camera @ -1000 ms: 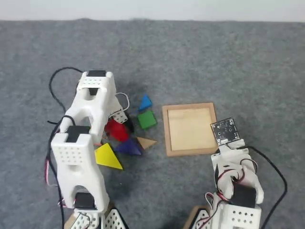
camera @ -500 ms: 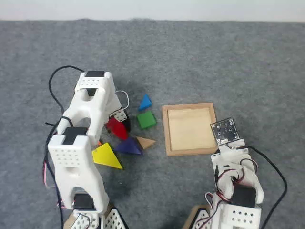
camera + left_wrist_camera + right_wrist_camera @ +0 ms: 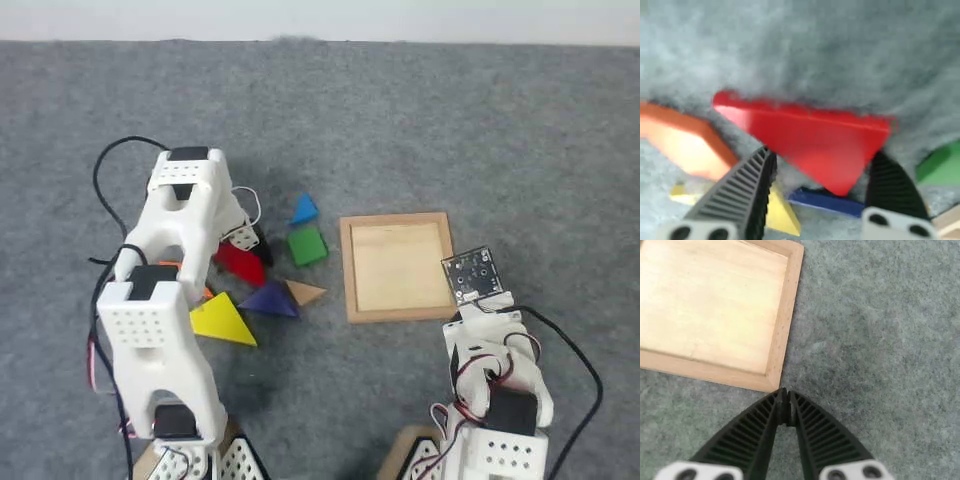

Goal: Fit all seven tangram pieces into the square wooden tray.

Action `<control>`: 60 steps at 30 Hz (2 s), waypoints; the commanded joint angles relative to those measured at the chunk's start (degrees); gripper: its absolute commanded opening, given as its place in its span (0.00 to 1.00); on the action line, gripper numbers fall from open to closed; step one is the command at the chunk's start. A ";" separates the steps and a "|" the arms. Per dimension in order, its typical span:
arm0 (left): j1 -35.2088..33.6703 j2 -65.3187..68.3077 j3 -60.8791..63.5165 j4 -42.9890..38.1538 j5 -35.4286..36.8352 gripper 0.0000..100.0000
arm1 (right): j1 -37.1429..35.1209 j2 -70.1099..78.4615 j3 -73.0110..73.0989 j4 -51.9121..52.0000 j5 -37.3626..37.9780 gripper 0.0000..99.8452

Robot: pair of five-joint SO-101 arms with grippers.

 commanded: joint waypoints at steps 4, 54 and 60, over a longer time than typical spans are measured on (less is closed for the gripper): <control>-4.92 -11.16 -2.86 -8.44 -1.85 0.23 | -0.31 0.40 -0.79 -0.57 0.79 0.01; -9.76 -9.41 4.97 -16.70 0.00 0.32 | -0.40 0.22 -0.88 -0.04 1.49 0.01; -9.41 -23.03 4.88 -13.98 -1.76 0.32 | -0.48 0.22 -0.88 -0.13 1.49 0.01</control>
